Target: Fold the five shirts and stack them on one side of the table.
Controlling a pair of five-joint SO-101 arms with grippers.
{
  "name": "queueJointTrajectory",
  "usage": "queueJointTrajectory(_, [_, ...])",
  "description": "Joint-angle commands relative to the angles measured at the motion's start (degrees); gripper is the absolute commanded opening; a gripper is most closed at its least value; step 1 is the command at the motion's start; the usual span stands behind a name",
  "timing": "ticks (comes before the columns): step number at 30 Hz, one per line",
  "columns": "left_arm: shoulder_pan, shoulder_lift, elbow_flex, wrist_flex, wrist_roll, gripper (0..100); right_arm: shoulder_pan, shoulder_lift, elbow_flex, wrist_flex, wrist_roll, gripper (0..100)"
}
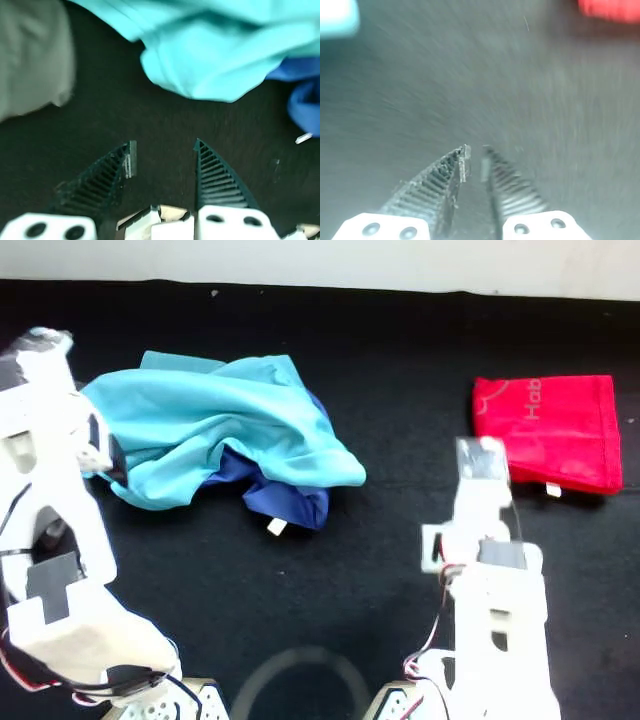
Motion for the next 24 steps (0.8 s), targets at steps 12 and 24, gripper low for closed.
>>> queueJointTrajectory(12, [3.2,-2.9,8.7,-3.9,-3.3,19,-22.7,25.7,-33.3,2.5,0.6,18.1])
queueJointTrajectory(24, [3.5,-2.8,8.8,-4.0,-3.3,19,-27.9,58.2,-61.9,9.6,0.7,18.0])
